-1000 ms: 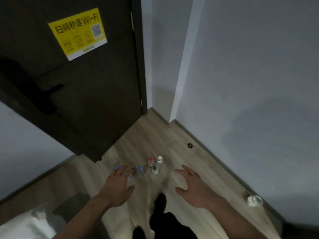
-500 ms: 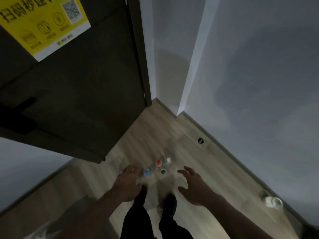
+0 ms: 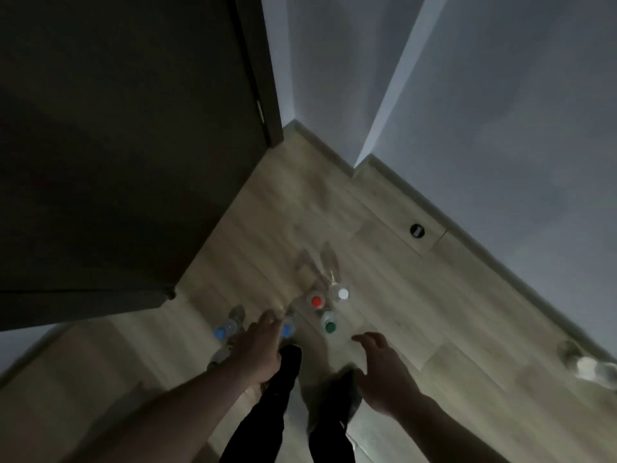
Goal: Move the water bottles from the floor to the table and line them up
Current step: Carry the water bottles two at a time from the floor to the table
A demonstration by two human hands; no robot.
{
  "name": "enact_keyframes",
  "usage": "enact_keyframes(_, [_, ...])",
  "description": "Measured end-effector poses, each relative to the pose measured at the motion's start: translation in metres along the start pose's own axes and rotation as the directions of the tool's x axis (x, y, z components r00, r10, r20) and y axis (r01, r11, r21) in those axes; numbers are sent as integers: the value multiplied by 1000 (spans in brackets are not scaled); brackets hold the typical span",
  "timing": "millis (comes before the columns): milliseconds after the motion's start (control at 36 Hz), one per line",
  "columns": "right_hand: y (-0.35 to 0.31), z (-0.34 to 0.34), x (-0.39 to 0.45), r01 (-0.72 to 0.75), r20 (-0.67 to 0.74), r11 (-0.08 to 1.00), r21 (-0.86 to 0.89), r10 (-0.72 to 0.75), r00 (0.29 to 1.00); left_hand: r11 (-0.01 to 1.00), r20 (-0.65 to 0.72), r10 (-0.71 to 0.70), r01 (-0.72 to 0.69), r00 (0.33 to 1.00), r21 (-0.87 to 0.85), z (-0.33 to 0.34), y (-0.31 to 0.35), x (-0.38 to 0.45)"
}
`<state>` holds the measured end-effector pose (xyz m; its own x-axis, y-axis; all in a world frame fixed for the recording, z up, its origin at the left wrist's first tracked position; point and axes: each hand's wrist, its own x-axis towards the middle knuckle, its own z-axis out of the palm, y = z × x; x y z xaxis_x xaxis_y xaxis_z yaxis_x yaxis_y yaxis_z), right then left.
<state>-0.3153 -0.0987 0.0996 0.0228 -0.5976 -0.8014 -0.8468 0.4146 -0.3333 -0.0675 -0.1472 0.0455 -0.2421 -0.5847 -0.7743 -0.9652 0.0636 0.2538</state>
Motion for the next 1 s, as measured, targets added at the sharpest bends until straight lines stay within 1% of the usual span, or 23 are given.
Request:
enact_keyframes(167, [21,76,116,-21,11,1000,-2,21,1000,998,-14,31,-31,999,57,72,-24,100])
enact_keyframes(333, [39,137,200,-65,-16,997,49,65,998,998,10,48,-48,999,28,133,-50,163])
enact_keyframes(417, [42,155,223,-87,-23,993,78,89,996,996,-6,80,-79,997,38,147,-59,176])
enact_keyframes(500, [45,168,242,-136,-64,982,128,145,987,992,-34,119,-117,992,41,156,-66,186])
enact_keyframes(611, [49,175,251,-168,-110,969,183,190,975,993,-25,111,-110,994,40,156,-66,191])
enact_keyframes(722, [51,167,237,-191,-141,947,260,233,962,998,-37,66,-67,997,-13,134,-57,185])
enact_keyframes(806, [46,150,202,-188,-158,930,315,247,956,996,-45,82,-84,996,-39,110,-42,157])
enact_keyframes(889, [35,124,142,-179,-160,921,345,246,956,989,-11,144,-144,989,-35,75,-21,106])
enact_keyframes(1000, [18,77,33,-207,-148,905,372,278,949,965,-73,243,-249,967,-87,13,5,11])
